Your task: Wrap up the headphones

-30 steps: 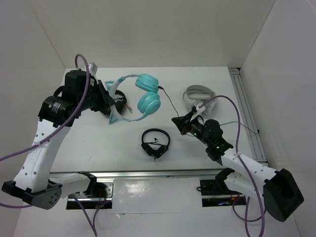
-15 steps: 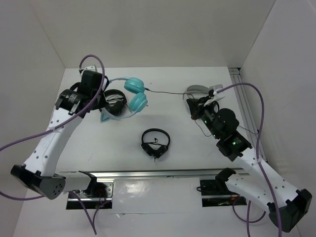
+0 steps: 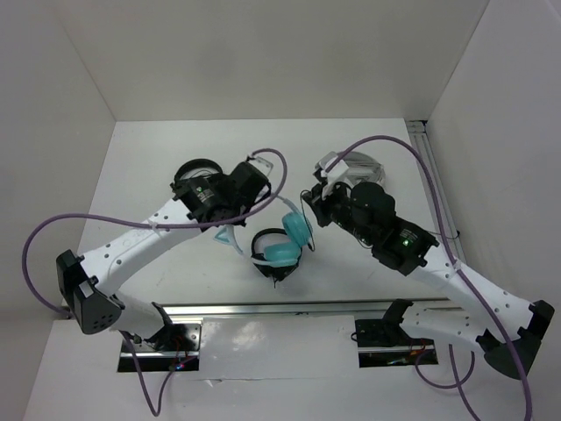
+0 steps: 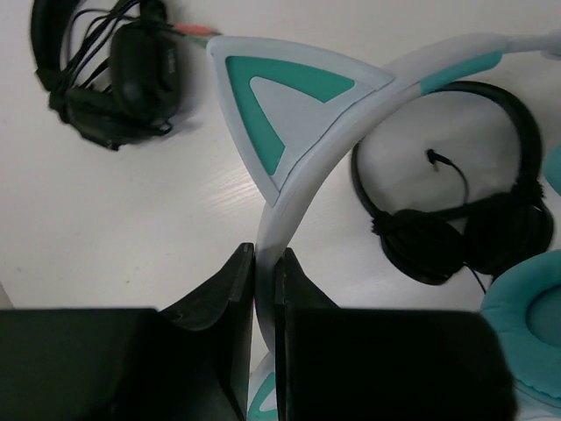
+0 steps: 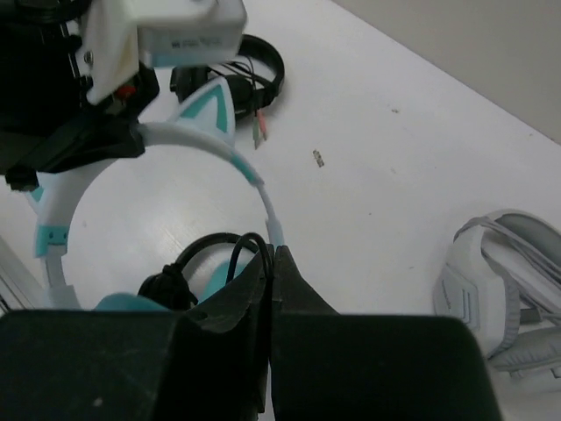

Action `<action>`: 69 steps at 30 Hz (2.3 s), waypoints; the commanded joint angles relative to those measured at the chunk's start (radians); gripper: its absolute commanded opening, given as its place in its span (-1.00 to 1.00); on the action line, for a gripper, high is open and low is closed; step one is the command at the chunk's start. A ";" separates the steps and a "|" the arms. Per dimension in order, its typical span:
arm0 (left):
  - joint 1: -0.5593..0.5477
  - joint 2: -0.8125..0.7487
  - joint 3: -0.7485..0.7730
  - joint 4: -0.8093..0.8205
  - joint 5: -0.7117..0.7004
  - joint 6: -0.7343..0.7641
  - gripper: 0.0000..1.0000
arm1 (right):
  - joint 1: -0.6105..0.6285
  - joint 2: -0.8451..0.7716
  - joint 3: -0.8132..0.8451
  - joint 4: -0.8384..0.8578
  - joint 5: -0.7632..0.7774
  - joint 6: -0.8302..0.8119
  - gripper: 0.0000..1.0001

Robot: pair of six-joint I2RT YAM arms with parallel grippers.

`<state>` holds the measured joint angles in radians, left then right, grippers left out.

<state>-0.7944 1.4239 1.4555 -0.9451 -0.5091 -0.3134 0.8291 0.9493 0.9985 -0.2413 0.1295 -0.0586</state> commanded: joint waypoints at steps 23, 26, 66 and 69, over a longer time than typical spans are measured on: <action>-0.112 -0.322 -0.099 0.284 0.718 0.264 -1.00 | 0.096 0.037 0.029 -0.038 0.068 -0.084 -1.00; -0.112 -0.348 -0.090 0.284 0.784 0.275 -1.00 | 0.096 0.037 0.009 -0.024 0.041 -0.095 -1.00; -0.112 -0.422 0.201 0.324 -0.049 -0.326 -1.00 | -0.209 0.523 -0.380 1.004 -0.682 0.281 -0.92; -0.112 -0.413 0.210 0.284 -0.199 -0.397 -1.00 | -0.209 0.499 -0.423 0.993 -0.637 0.281 -0.92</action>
<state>-0.9051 1.0172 1.6115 -0.7311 -0.4969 -0.5709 0.6228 1.4738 0.6147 0.6804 -0.5377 0.2131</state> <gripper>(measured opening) 0.216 0.044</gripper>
